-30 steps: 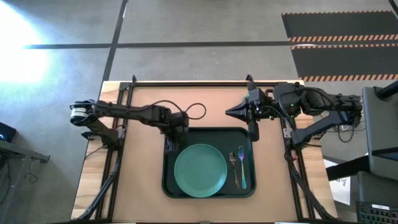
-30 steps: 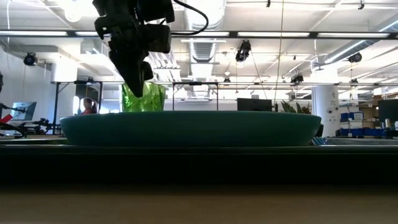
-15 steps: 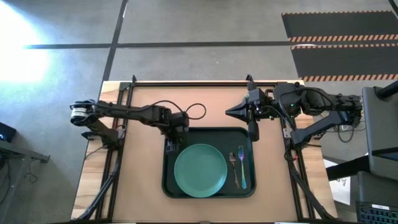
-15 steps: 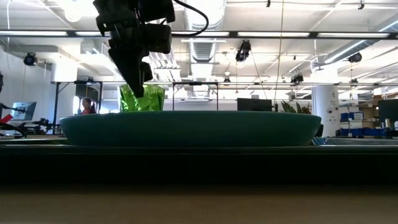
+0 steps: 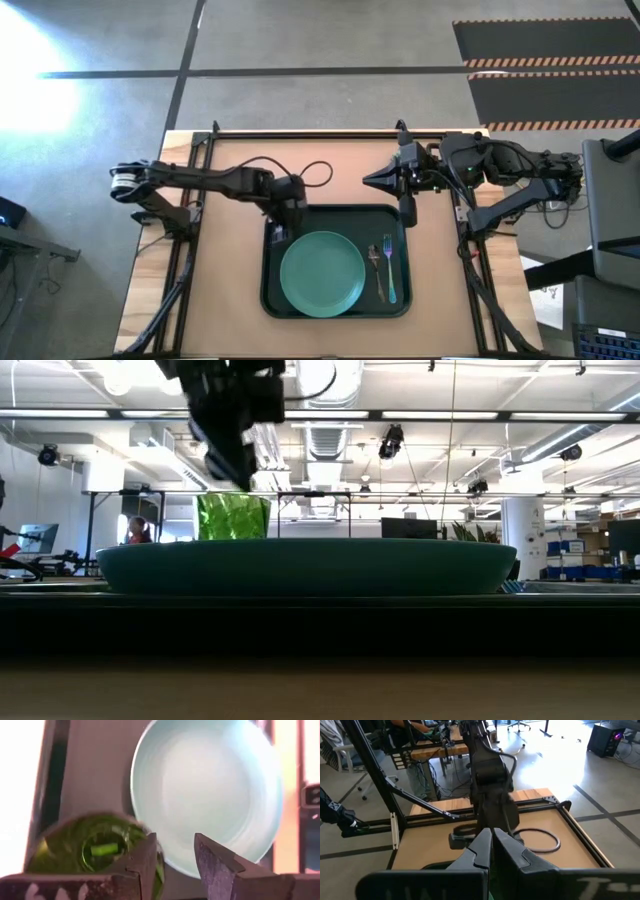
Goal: Pick and place plate/cup/fork/spoon on tray
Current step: Move the black tray to the center of the table
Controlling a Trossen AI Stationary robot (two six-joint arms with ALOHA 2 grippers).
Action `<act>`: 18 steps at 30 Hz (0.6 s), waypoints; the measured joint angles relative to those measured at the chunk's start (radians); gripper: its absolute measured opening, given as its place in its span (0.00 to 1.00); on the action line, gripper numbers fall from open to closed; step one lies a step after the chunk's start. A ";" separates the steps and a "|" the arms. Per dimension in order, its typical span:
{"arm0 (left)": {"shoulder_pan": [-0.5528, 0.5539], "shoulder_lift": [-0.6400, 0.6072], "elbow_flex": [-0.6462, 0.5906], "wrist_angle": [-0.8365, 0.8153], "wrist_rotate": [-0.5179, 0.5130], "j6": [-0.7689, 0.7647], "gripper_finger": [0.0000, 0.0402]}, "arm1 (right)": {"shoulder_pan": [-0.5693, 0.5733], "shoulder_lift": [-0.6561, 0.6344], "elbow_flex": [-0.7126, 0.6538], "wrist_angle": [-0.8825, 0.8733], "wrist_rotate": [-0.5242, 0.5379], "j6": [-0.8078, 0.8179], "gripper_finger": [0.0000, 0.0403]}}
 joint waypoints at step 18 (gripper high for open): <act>0.000 -0.130 0.103 0.016 -0.140 0.080 0.25 | 0.000 0.027 -0.020 -0.304 0.062 0.119 0.02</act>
